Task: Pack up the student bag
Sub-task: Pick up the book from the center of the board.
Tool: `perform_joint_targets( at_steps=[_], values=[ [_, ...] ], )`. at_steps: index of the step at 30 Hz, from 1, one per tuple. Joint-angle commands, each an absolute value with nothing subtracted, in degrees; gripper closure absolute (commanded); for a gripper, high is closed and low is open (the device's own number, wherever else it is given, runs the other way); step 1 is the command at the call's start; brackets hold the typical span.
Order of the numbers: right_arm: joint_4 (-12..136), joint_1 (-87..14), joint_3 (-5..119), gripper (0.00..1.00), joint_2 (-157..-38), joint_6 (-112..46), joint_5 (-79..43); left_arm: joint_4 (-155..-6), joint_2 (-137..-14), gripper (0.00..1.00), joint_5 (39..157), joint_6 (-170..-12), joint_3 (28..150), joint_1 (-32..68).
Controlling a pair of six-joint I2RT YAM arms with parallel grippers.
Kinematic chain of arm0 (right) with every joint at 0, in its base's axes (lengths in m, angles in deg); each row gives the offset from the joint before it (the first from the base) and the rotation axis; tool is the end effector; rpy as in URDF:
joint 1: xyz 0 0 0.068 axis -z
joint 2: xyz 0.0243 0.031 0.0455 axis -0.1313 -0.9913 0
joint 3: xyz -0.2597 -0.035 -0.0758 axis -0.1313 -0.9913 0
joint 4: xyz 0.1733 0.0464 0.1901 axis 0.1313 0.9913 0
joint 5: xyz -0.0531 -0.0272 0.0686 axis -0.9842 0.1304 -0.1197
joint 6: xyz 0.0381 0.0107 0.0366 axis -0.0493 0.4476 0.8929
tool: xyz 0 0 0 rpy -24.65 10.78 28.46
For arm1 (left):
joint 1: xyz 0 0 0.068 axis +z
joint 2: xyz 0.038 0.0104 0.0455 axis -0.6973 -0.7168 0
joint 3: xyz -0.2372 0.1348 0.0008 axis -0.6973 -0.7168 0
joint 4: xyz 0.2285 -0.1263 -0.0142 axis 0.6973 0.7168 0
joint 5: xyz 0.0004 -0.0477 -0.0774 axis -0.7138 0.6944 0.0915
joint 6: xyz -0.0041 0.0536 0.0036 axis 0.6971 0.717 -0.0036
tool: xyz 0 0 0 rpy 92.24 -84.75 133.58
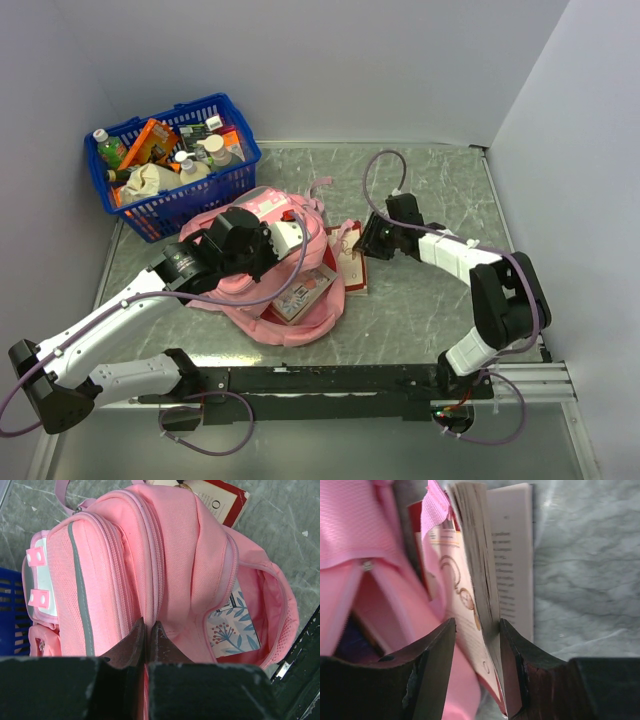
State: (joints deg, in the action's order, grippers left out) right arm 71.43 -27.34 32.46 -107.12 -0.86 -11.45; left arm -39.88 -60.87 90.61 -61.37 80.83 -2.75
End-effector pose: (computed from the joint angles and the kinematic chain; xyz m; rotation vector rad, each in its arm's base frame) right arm 0.2981 0.1167 0.1859 0.3075 2.5251 0.7455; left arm 0.1519 -0.1633 0.3537 1.1929 1.8540 -0.2984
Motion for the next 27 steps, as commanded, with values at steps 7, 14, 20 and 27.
perform_joint_targets(
  at_steps=[7,14,20,27],
  values=[
    [68.0,-31.1,34.7,0.52,-106.9,2.2,-5.8,-47.6,-59.2,0.94,92.3,-60.7,83.4,-3.2],
    [66.7,-31.5,32.5,0.52,-114.1,1.0,-7.2,-47.4,-59.0,0.94,92.5,-60.7,83.7,-3.1],
    [64.5,-31.7,31.1,0.62,-117.5,0.7,-7.2,-47.2,-59.0,0.94,92.7,-61.0,84.0,-3.1],
    [58.7,-31.7,29.3,1.0,-116.5,2.0,-2.0,-47.3,-59.1,0.94,92.5,-60.8,84.2,-3.2]
  ],
)
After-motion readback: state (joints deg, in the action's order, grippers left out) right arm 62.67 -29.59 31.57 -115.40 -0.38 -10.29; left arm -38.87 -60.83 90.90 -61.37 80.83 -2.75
